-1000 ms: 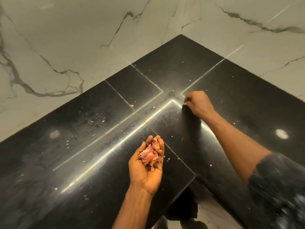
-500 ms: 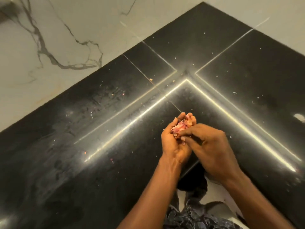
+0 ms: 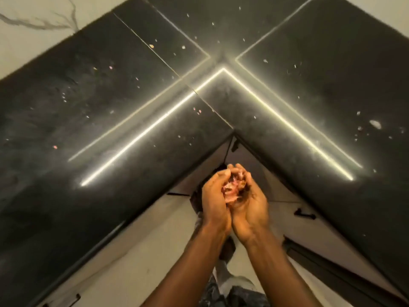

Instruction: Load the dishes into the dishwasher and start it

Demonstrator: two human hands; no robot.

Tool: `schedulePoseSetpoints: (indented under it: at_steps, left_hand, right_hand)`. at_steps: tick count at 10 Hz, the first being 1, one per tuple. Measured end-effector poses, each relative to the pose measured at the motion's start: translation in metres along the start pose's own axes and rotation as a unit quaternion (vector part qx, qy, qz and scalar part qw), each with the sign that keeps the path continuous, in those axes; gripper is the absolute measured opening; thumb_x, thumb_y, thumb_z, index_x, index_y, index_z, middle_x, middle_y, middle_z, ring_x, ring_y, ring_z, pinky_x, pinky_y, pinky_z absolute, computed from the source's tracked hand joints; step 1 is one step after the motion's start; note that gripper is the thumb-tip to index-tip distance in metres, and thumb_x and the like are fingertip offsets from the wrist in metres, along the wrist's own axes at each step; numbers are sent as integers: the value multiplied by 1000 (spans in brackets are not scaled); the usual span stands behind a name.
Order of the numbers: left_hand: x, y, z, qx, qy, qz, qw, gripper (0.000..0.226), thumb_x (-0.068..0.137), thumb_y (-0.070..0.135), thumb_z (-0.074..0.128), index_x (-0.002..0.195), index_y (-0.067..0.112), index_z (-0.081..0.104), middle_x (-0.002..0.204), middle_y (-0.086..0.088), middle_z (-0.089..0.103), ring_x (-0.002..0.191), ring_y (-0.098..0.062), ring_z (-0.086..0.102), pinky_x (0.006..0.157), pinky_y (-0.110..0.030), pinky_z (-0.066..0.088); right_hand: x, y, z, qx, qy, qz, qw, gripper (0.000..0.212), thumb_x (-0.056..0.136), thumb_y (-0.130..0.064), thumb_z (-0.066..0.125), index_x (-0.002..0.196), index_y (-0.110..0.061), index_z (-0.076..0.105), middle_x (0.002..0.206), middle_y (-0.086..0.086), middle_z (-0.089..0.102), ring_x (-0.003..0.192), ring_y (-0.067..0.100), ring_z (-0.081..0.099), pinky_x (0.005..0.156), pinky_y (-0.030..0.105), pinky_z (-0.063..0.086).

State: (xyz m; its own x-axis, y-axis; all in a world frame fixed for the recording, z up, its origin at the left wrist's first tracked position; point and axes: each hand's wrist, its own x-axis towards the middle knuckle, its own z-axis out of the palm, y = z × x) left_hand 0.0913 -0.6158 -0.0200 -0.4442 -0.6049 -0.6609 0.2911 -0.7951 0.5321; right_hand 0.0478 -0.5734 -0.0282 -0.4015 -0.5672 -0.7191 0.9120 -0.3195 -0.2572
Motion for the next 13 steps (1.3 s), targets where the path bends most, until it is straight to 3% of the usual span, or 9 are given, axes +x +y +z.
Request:
schedulePoseSetpoints:
  at_steps: [1, 2, 3, 5, 6, 7, 9, 11, 13]
  left_hand:
    - [-1, -56, -32, 143, 20, -12, 989, 19, 96, 26, 56, 111, 25, 67, 99, 11, 67, 89, 1, 62, 84, -15, 49]
    - [20, -107, -65, 95, 100, -66, 988, 27, 92, 18, 60, 115, 8, 69, 105, 1, 69, 98, -11, 64, 92, -27, 50]
    - [52, -152, -98, 15, 201, -110, 973, 35, 74, 23, 77, 104, 4, 75, 107, -15, 73, 107, -31, 67, 104, -44, 49]
    - [115, -185, -143, 51, 213, -140, 966, 27, 105, 32, 46, 105, 12, 65, 103, -10, 69, 94, -22, 66, 88, -32, 53]
    - [168, -199, -173, 52, 173, -80, 980, 41, 103, 49, 42, 108, 16, 66, 107, -12, 72, 92, -27, 69, 86, -41, 58]
    - [231, -210, -196, 67, 117, -85, 987, 71, 95, 73, 33, 110, 12, 66, 102, -18, 67, 91, -31, 65, 90, -53, 57]
    - [280, -210, -225, 110, 70, -121, 984, 94, 86, 85, 19, 149, 20, 44, 145, -17, 52, 132, -38, 50, 115, -58, 33]
    - [240, -197, -225, 152, 42, -125, 980, 84, 95, 76, 17, 149, 18, 43, 145, -16, 53, 130, -34, 53, 112, -48, 40]
    - [201, -174, -198, 419, 32, -113, 900, 95, 76, 82, 50, 150, 22, 43, 150, -8, 49, 133, -29, 50, 111, -47, 42]
  right_hand:
    - [13, 7, -68, 42, 56, 28, 997, 31, 96, -23, 52, 117, -9, 70, 122, 12, 71, 107, 22, 70, 94, 34, 57]
    - [30, 21, -119, 39, 111, 52, 992, 31, 103, -23, 48, 113, -7, 72, 117, 13, 73, 97, 24, 74, 78, 35, 63]
    - [59, 43, -173, 54, 148, 77, 985, 33, 95, -16, 55, 122, -4, 68, 118, 19, 71, 98, 30, 74, 90, 39, 60]
    - [145, 76, -242, 43, 155, 86, 983, 51, 78, -18, 77, 123, 0, 61, 110, 16, 67, 102, 28, 65, 84, 34, 57]
    - [205, 93, -266, -48, 119, 65, 990, 79, 79, -31, 80, 146, -6, 47, 135, 14, 61, 126, 30, 59, 103, 38, 51]
    - [265, 103, -275, -60, 87, 79, 991, 69, 89, -42, 61, 148, -11, 43, 146, 16, 53, 137, 37, 48, 107, 47, 45]
    - [321, 118, -302, -54, 123, 37, 990, 51, 107, -32, 37, 155, -15, 34, 157, 14, 40, 143, 35, 41, 118, 48, 36]
    - [282, 123, -311, -44, 123, 22, 991, 62, 103, -44, 42, 158, -22, 26, 162, 12, 31, 149, 31, 30, 121, 48, 28]
    - [203, 95, -246, -277, 153, 37, 948, 48, 109, -30, 38, 155, -15, 34, 155, 7, 43, 139, 27, 44, 106, 38, 42]
